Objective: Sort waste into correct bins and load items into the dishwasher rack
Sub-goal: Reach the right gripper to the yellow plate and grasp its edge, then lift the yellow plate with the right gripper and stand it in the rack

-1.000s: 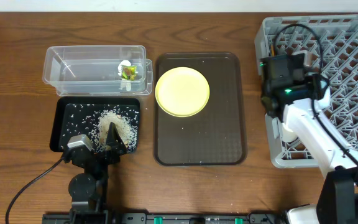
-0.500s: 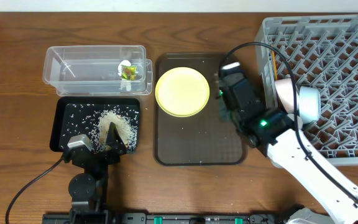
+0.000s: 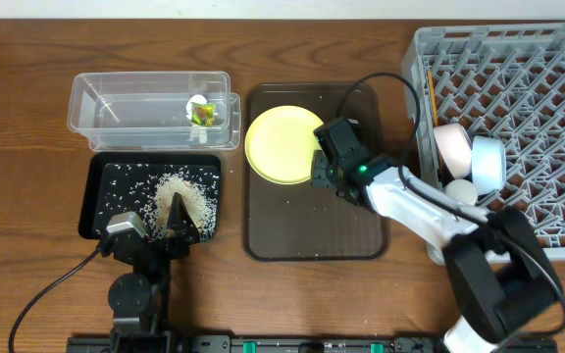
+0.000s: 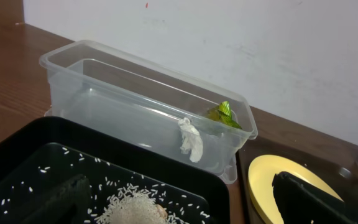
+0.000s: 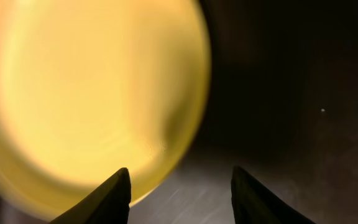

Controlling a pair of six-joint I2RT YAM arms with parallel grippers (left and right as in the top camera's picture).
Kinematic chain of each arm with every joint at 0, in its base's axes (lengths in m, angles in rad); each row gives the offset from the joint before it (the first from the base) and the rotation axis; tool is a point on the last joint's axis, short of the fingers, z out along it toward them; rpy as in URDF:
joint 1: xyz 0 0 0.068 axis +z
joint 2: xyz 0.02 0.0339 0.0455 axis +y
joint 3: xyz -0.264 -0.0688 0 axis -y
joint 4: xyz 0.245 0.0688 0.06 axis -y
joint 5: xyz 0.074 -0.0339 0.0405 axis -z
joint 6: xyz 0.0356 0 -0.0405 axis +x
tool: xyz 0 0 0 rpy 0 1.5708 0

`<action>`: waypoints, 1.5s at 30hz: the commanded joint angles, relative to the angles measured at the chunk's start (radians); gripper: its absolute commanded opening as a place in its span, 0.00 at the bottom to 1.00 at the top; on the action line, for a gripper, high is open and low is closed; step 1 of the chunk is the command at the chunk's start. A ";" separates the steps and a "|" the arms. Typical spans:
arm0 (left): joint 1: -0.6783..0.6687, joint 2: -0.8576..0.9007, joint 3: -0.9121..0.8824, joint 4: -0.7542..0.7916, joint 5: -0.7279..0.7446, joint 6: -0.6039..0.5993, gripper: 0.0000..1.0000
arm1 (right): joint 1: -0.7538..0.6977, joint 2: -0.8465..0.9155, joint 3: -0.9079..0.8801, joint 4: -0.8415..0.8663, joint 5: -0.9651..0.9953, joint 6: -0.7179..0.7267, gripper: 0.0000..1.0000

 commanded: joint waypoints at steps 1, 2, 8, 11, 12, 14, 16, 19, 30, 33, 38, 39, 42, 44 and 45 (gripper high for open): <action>0.005 -0.006 -0.031 -0.019 -0.002 -0.004 0.95 | -0.024 0.058 -0.003 0.022 0.000 0.089 0.49; 0.005 -0.006 -0.031 -0.019 -0.002 -0.004 0.95 | -0.029 0.073 -0.003 0.035 -0.007 0.089 0.44; 0.005 -0.006 -0.031 -0.019 -0.002 -0.004 0.95 | -0.032 0.104 -0.003 -0.023 -0.006 0.085 0.14; 0.005 -0.006 -0.031 -0.018 -0.002 -0.004 0.96 | -0.033 0.067 -0.003 -0.072 0.002 0.083 0.01; 0.005 -0.006 -0.031 -0.019 -0.002 -0.004 0.96 | -0.036 0.043 -0.002 -0.082 0.007 0.061 0.01; 0.005 -0.006 -0.031 -0.019 -0.002 -0.004 0.95 | -0.045 -0.019 -0.001 -0.106 0.034 0.011 0.01; 0.005 -0.006 -0.031 -0.018 -0.002 -0.004 0.96 | -0.060 -0.117 0.000 -0.145 0.095 -0.051 0.01; 0.005 -0.006 -0.031 -0.018 -0.002 -0.004 0.95 | -0.086 -0.282 0.000 -0.209 0.227 -0.135 0.01; 0.005 -0.006 -0.031 -0.018 -0.002 -0.004 0.96 | -0.295 -0.692 0.000 -0.192 1.044 -0.588 0.01; 0.005 -0.006 -0.031 -0.019 -0.002 -0.004 0.95 | -0.386 -0.695 0.000 -0.113 1.056 -0.710 0.01; 0.005 -0.006 -0.031 -0.019 -0.002 -0.004 0.96 | -0.528 -0.645 0.000 0.068 1.056 -0.971 0.01; 0.005 -0.006 -0.031 -0.018 -0.002 -0.004 0.96 | -0.549 -0.631 0.000 0.098 1.056 -1.023 0.01; 0.005 -0.006 -0.031 -0.019 -0.002 -0.004 0.95 | -0.603 -0.576 -0.001 0.138 1.056 -1.126 0.01; 0.005 -0.006 -0.031 -0.019 -0.002 -0.004 0.96 | -0.621 -0.541 -0.001 0.136 1.055 -1.127 0.01; 0.005 -0.006 -0.031 -0.019 -0.002 -0.004 0.96 | -0.628 -0.518 -0.001 0.137 1.056 -1.127 0.01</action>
